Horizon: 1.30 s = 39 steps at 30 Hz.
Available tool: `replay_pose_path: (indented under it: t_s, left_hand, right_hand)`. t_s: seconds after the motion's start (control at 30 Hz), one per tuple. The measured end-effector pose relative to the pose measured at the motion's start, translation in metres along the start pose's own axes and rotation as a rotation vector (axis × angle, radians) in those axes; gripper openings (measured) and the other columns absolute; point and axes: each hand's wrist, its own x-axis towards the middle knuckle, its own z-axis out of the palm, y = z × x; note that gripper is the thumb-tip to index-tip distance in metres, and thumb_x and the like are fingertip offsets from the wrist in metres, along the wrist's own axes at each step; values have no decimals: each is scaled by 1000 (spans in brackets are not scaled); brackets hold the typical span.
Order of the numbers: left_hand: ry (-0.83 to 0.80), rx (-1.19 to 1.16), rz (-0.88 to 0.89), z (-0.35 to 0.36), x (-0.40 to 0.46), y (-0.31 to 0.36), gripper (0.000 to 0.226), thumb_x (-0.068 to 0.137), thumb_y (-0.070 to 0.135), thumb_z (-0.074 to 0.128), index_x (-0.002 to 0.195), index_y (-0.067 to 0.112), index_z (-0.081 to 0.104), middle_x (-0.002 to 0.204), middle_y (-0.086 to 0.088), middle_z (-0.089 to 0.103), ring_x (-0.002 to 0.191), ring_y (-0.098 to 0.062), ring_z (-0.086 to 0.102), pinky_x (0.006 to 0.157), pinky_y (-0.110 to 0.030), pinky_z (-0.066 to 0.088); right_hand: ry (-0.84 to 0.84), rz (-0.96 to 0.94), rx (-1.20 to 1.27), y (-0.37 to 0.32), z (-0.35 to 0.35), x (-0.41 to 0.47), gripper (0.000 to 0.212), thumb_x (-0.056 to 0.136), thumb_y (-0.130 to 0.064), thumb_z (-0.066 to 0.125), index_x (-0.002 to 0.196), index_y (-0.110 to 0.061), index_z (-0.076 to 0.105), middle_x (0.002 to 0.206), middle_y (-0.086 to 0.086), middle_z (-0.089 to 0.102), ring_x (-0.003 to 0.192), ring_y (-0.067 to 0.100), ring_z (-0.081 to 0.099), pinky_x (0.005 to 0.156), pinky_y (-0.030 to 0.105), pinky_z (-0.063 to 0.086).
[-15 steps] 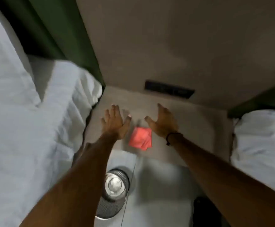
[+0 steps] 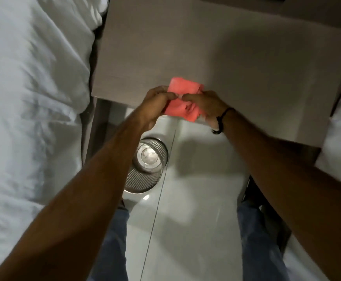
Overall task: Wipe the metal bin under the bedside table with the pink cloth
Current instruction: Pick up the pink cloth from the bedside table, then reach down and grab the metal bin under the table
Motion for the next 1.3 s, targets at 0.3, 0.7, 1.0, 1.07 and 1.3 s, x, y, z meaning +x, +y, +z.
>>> replay_pose_path:
  t_s: [0.3,0.7,1.0,1.07,1.3]
  left_hand:
    - [443,196,-105,-13,-75,-169,25,101,16,59,90,0,74,85,-30,75,82,-42,73,85,-51,61]
    - [398,552,-50,5,-58,-227,23,94,-6,50,107,-15,66,110,-38,71,107,-49,65,97,-54,50]
    - [179,-222,-201,-73,-101,-234,54,101,-15,45,140,20,54,106,-8,75,94,-27,73,75,-46,66]
    - [97,-296,-209,-77,-95,-242,50,101,-15,45,136,19,58,97,-7,79,90,-25,74,69,-40,69]
    - [-91,-328,-187,-76,-82,-262,45,102,-9,52,140,12,60,117,-15,78,106,-26,75,92,-41,64]
  right_hand:
    - [-22,101,-46,122,14,-69,49,73,6,70,116,-17,73,99,3,75,89,20,70,78,30,60]
    - [163,93,-202,207,42,-67,30,75,-4,66,100,-18,77,87,0,70,83,18,65,72,22,46]
    - [153,-179,-323,179,93,-91,33,79,-11,69,112,-17,71,101,1,73,92,25,70,81,33,60]
    - [43,-256,-463,183,111,-98,29,82,-16,69,111,-18,69,105,8,72,91,28,69,78,42,63]
    - [91,-603,-808,205,146,-89,32,90,-12,66,122,-13,69,125,7,65,114,29,57,93,42,56]
